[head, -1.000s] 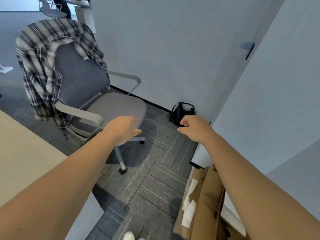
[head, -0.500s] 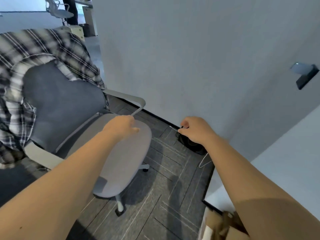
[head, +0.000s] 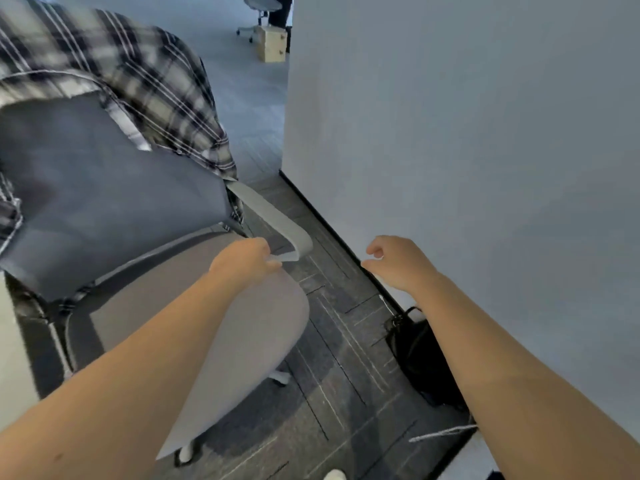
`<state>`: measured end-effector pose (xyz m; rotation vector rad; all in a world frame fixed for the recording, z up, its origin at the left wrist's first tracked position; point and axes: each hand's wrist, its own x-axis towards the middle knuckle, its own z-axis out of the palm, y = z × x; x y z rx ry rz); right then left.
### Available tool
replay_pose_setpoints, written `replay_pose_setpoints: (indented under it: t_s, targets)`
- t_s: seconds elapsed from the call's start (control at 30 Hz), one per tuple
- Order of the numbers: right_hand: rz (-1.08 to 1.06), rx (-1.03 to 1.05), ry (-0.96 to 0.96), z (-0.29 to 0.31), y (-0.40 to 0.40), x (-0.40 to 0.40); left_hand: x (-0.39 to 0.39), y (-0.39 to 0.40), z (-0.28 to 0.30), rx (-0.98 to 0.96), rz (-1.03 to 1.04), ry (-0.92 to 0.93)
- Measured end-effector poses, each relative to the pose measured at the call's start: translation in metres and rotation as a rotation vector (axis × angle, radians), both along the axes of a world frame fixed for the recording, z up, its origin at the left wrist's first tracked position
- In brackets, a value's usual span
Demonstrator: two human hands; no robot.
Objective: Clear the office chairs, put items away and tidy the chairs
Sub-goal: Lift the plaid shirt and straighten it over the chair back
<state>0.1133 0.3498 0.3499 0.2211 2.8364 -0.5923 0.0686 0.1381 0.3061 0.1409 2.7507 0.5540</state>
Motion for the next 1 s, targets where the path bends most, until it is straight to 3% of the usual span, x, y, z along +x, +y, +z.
replay_pose_setpoints:
  t_s: [0.4,0.67,0.8,1.0]
  targets:
    - [0.309,0.021,-0.174,-0.091,0.041,-0.171,-0.123,0.062,-0.086,0.194,0.590,-0.179]
    - [0.354,0.081,-0.294,-0.157,0.055,-0.275,-0.235,0.082,-0.151,0.522,0.952,-0.234]
    - [0.380,0.087,-0.344,-0.173,0.054,-0.296,-0.250,0.086,-0.165,0.550,1.019,-0.205]
    - [0.458,0.068,-0.324,-0.170,0.040,-0.317,-0.237,0.087,-0.167,0.470,0.955,-0.261]
